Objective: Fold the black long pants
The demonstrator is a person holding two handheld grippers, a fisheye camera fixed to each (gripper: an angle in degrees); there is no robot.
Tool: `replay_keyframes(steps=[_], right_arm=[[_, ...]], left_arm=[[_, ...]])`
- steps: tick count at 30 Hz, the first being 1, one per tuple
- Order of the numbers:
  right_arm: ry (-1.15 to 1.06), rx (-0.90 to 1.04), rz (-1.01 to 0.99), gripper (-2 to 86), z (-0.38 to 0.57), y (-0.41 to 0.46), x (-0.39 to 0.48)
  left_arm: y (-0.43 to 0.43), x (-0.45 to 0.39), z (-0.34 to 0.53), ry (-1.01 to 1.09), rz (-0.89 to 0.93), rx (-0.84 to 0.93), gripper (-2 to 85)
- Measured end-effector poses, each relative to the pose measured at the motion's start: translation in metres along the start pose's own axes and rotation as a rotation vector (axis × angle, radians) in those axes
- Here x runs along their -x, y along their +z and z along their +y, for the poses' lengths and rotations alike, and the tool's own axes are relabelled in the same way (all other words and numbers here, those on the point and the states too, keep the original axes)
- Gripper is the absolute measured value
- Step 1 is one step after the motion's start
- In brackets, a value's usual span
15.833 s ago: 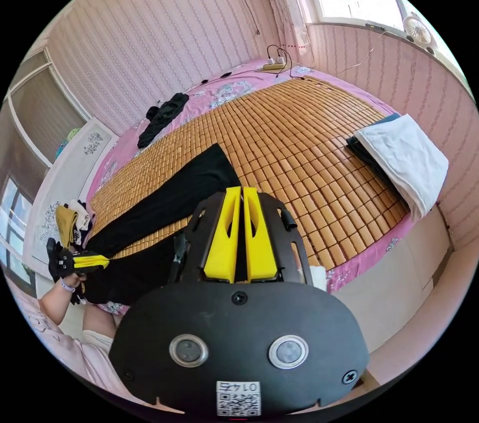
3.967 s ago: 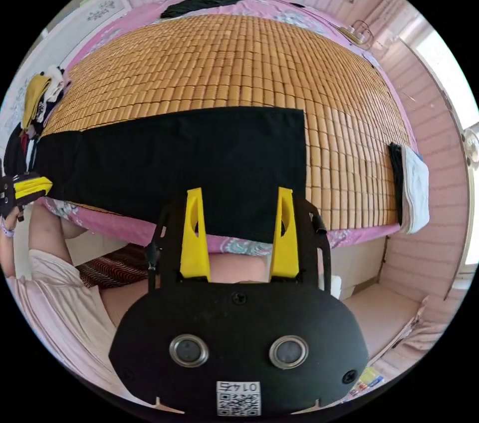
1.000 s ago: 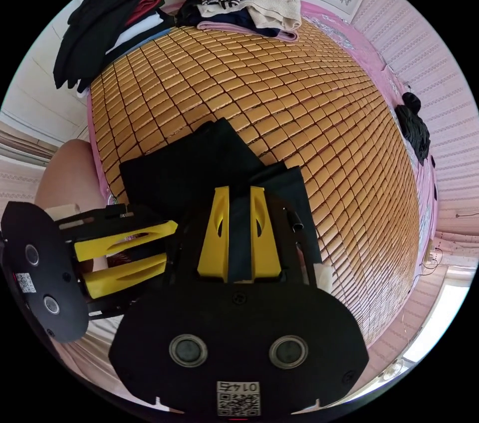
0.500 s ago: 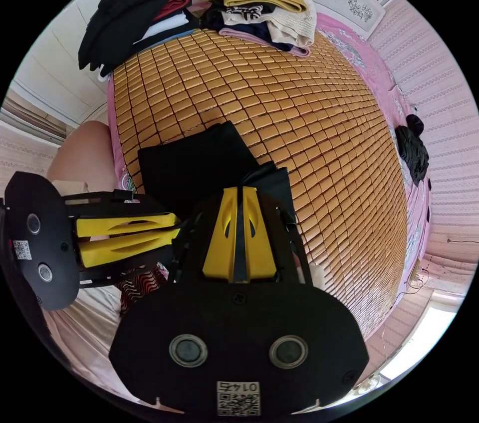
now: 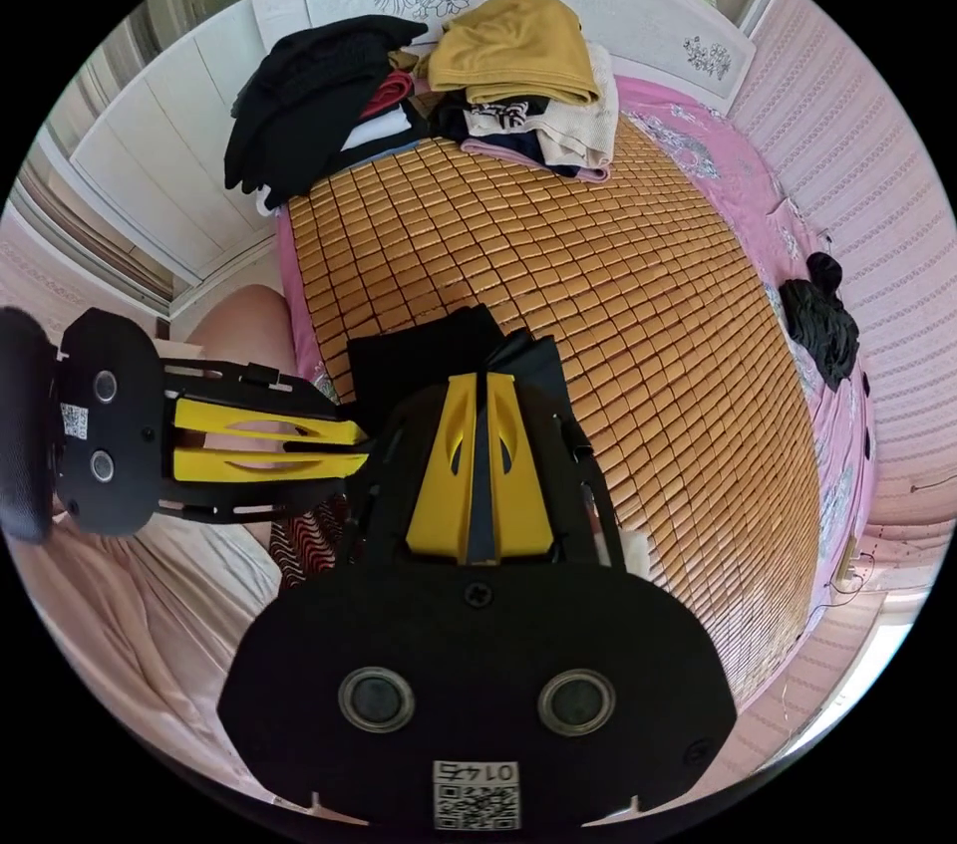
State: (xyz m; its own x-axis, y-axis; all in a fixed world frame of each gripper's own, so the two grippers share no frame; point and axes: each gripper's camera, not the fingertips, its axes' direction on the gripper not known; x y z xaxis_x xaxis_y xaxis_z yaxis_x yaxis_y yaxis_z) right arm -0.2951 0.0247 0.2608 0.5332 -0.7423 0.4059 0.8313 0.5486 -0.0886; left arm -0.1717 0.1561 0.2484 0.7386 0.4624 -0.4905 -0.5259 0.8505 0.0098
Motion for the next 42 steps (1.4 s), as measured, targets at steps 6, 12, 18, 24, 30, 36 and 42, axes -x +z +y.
replay_keyframes(steps=[6,12,18,24,30,36,42], right_arm=[[0.139,0.056,-0.088,1.1,-0.032,0.03,-0.021],[0.214,0.042,-0.129,-0.1,0.065,0.022,-0.059],[0.455,0.159,-0.212,-0.3,0.17,0.031,-0.1],[0.323,0.18,-0.048,-0.3,0.128,0.039,-0.125],[0.213,0.36,-0.053,-0.4,0.095,0.092,-0.164],[0.156,0.398,-0.037,-0.5,0.086,0.081,-0.199],[0.154,0.525,-0.12,-0.5,0.096,0.099,-0.237]], left_arm=[[0.039,0.054,0.027,-0.161,-0.039,0.177,0.3],[0.042,0.046,0.05,-0.122,-0.04,0.156,-0.9],[0.071,-0.042,0.026,0.1,0.104,0.087,-1.0],[0.116,-0.13,-0.013,0.316,0.166,0.137,-1.0],[0.15,-0.163,-0.001,0.439,0.009,0.142,-1.0],[0.15,-0.167,0.012,0.439,0.043,0.104,-0.9],[0.165,-0.172,0.029,0.459,0.07,0.104,-1.0]])
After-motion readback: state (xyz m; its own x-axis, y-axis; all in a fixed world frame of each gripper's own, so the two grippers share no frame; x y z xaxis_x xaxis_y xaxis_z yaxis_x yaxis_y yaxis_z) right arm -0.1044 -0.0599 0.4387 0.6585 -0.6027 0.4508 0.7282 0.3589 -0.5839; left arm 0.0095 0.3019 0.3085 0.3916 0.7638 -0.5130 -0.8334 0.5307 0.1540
